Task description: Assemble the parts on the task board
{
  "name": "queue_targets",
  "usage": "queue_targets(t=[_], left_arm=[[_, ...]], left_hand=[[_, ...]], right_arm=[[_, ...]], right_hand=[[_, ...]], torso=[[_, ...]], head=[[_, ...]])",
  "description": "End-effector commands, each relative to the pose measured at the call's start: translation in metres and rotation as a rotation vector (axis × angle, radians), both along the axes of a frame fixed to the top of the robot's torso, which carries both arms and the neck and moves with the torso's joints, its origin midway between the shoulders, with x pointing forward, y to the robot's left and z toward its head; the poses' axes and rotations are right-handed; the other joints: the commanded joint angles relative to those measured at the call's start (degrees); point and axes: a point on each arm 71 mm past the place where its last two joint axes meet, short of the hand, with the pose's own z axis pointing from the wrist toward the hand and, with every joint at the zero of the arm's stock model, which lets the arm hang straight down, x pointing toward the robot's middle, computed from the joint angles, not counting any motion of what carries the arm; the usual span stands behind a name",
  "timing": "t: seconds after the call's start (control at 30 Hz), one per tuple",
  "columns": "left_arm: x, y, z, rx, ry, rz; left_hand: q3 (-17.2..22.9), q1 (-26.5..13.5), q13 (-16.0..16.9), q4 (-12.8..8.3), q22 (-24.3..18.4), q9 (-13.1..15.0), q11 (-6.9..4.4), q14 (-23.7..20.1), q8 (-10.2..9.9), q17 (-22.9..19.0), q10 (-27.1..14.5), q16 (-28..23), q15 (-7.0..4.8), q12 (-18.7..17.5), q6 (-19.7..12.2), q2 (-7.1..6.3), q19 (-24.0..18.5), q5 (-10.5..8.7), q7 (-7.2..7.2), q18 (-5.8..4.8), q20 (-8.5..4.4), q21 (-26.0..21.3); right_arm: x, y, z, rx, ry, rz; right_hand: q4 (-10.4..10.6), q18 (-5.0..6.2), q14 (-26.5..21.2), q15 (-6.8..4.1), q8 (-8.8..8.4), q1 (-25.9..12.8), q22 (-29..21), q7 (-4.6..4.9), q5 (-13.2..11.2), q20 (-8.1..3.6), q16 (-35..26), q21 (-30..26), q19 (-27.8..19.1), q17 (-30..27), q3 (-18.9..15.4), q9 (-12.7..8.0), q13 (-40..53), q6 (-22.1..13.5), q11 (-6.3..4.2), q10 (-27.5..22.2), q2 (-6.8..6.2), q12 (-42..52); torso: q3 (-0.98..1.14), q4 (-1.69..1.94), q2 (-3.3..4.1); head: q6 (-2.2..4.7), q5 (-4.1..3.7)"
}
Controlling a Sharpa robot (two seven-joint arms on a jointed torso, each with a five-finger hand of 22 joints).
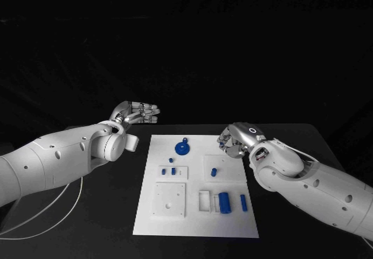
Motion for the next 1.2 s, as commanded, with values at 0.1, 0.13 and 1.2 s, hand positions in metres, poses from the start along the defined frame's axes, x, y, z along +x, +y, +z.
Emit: queue_targets(t=[0.1, 0.13, 1.2], left_arm=[[0.001, -0.002, 0.002, -0.007, -0.011, 0.003], [0.001, -0.002, 0.002, -0.007, -0.011, 0.003], [0.010, -0.035, 0.000, -0.014, -0.019, -0.011]], left_hand=[[-0.1, -0.3, 0.0, -0.2, 0.0, 0.1, 0.06, -0.4, -0.1, 0.0, -0.3, -0.1, 0.14, 0.2, 0.2, -0.01, 0.1, 0.05, -0.14, -0.02, 0.47, 0.2], [-0.1, -0.3, 0.0, -0.2, 0.0, 0.1, 0.06, -0.4, -0.1, 0.0, -0.3, -0.1, 0.14, 0.2, 0.2, -0.01, 0.1, 0.05, -0.14, -0.02, 0.47, 0.2], [-0.3, -0.2, 0.0, -0.2, -0.6, 0.1, 0.09, -0.7, -0.1, 0.0, -0.4, -0.1, 0.24, 0.2, 0.2, 0.02, 0.1, -0.06, -0.12, 0.08, 0.61, 0.3]], right_arm=[[-0.007, 0.009, 0.011, 0.087, -0.029, 0.047], [-0.008, 0.011, 0.012, 0.093, -0.029, 0.054], [-0.091, 0.108, -0.060, 0.150, 0.102, 0.299]], right_hand=[[0.4, 1.04, 0.5, -0.02, 0.22, 0.5, 0.1, -0.10, -0.1, -0.44, -0.3, 0.5, 2.3, 0.1, 0.1, 0.0, 0.1, 0.4, 0.01, 0.4, -0.01, 0.2], [0.5, 1.12, 0.6, -0.02, 0.21, 0.5, 0.0, -0.08, -0.1, -0.44, -0.5, 0.6, 2.3, 0.2, 0.0, 0.0, 0.1, 0.4, 0.02, 0.4, 0.01, 0.2], [0.4, 1.36, 0.9, -0.02, 0.20, 0.6, -0.2, -0.07, -0.1, -0.42, -1.0, 0.8, 2.3, 0.4, 0.1, 0.0, 0.1, 0.3, 0.05, 0.4, 0.08, 0.2]], torso=[[0.01, -0.02, 0.05], [-0.01, -0.04, 0.03], [-0.23, -0.01, 0.00]], head=[[0.17, 0.70], [0.20, 0.83], [-0.53, 8.30]])
